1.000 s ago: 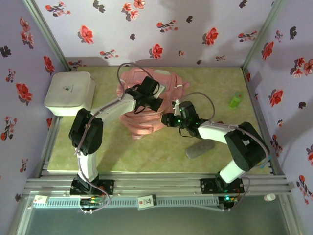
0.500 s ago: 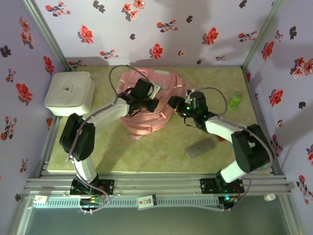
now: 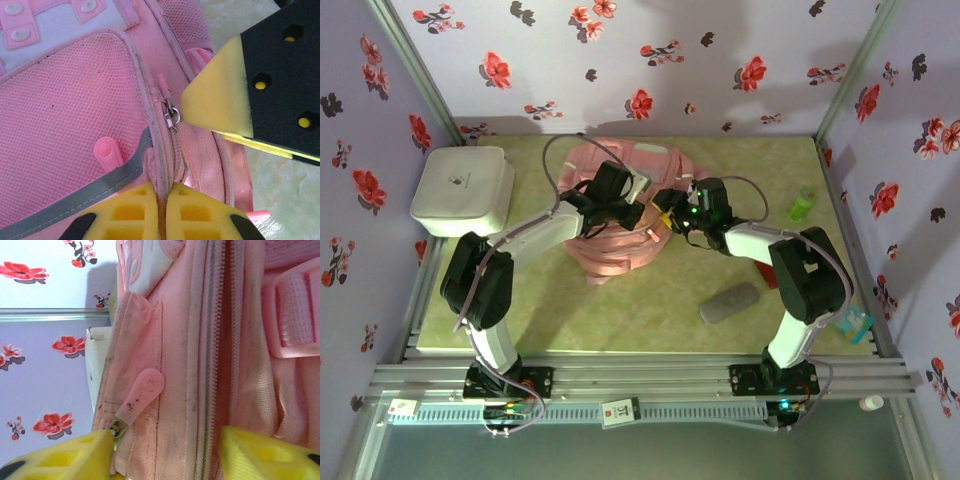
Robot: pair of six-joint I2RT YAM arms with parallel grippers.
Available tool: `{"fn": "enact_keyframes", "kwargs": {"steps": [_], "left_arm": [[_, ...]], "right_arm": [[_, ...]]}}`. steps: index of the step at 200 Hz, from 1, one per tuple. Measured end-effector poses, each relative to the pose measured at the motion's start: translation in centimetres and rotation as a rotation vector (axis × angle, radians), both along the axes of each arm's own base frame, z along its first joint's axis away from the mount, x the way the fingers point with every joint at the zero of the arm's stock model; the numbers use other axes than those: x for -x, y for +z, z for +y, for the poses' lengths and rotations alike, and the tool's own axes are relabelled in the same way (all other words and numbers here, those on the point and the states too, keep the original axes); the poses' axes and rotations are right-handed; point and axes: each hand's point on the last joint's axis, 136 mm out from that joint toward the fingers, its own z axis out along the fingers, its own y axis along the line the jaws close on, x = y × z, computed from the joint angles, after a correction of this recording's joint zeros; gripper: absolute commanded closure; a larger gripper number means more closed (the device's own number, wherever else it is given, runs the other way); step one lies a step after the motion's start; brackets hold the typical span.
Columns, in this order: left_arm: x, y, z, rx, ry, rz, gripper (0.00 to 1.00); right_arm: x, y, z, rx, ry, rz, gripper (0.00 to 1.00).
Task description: Pack books, pencil case, and school supplies into a backpack
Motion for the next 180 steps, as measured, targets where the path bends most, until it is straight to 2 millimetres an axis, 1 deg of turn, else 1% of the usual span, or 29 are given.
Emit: {"fn": "enact_keyframes", "kwargs": {"steps": [12, 28, 52, 85, 123, 135, 154, 163, 180], "left_arm": [[0.0, 0.0, 0.0, 0.0, -0.001, 0.0, 0.92], [0.0, 0.0, 0.0, 0.001, 0.0, 0.0, 0.92], [-0.1, 0.2, 0.1, 0.003, 0.001, -0.003, 0.92], [-0.1, 0.2, 0.2, 0.001, 0.002, -0.004, 0.9], [0.1, 0.1, 0.4, 0.0, -0.003, 0.003, 0.83], [0.2, 0.3, 0.4, 0.002, -0.006, 0.003, 0.78], [0.7, 1.0, 0.5, 0.016, -0.011, 0.008, 0.63], [1.1, 1.7, 0.6, 0.027, -0.009, 0.007, 0.58], [1.6, 3.3, 0.9, 0.057, 0.008, 0.005, 0.51]], "right_arm": [[-0.1, 0.2, 0.2, -0.012, 0.005, 0.002, 0.54], [-0.1, 0.4, 0.5, -0.028, 0.017, -0.004, 0.54], [-0.2, 0.6, 0.7, -0.039, 0.024, -0.013, 0.53], [-0.4, 0.6, 1.1, -0.069, 0.034, -0.018, 0.47], [-0.7, 0.7, 1.7, -0.108, 0.041, -0.026, 0.41], [-0.7, 0.7, 1.8, -0.112, 0.042, -0.025, 0.41], [-0.8, 0.7, 1.9, -0.114, 0.041, -0.022, 0.41], [-0.9, 0.7, 2.0, -0.114, 0.042, -0.02, 0.43], [-1.0, 0.6, 2.2, -0.113, 0.043, -0.014, 0.48]]}}
